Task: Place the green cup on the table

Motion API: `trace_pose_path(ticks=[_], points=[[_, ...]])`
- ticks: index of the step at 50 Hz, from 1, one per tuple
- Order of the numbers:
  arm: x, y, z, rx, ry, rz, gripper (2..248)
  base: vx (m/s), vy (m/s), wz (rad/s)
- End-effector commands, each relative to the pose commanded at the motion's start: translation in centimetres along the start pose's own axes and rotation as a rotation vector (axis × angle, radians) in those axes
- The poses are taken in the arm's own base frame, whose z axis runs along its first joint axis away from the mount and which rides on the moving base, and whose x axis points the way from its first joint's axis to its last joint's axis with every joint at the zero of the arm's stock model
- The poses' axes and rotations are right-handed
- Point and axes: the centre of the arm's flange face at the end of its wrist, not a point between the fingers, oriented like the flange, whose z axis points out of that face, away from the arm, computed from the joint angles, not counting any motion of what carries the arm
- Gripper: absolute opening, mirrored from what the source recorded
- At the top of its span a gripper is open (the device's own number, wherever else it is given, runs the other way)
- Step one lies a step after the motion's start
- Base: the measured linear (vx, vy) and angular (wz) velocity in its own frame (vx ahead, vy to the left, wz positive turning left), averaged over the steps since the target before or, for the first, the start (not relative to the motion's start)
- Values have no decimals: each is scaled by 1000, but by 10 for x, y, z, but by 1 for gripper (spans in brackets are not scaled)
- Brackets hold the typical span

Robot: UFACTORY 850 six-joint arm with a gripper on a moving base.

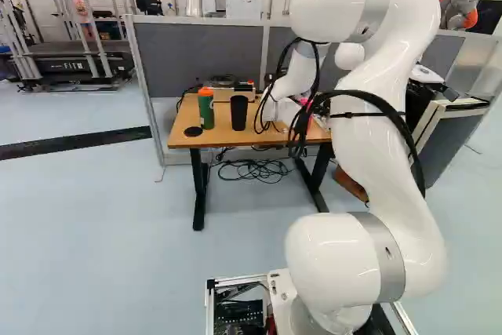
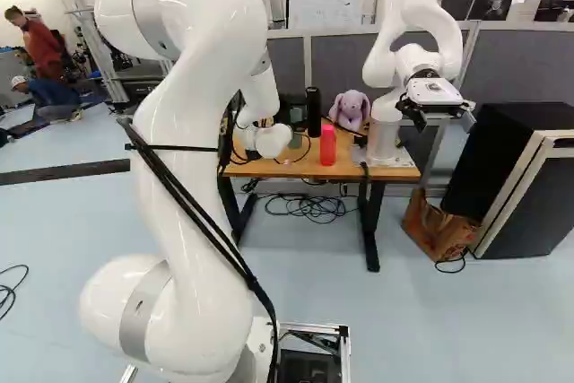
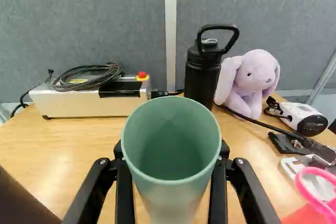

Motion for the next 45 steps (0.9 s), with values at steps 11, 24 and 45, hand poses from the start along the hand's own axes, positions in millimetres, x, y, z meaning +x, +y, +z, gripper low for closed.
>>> trace_pose_path(ticks=[11, 24, 45], points=[[-12, 0, 3, 0, -17, 0, 124, 0, 0, 0], [-25, 0, 7, 0, -19, 0, 124, 0, 0, 0], [-29, 0, 9, 0, -22, 0, 190, 0, 0, 0]])
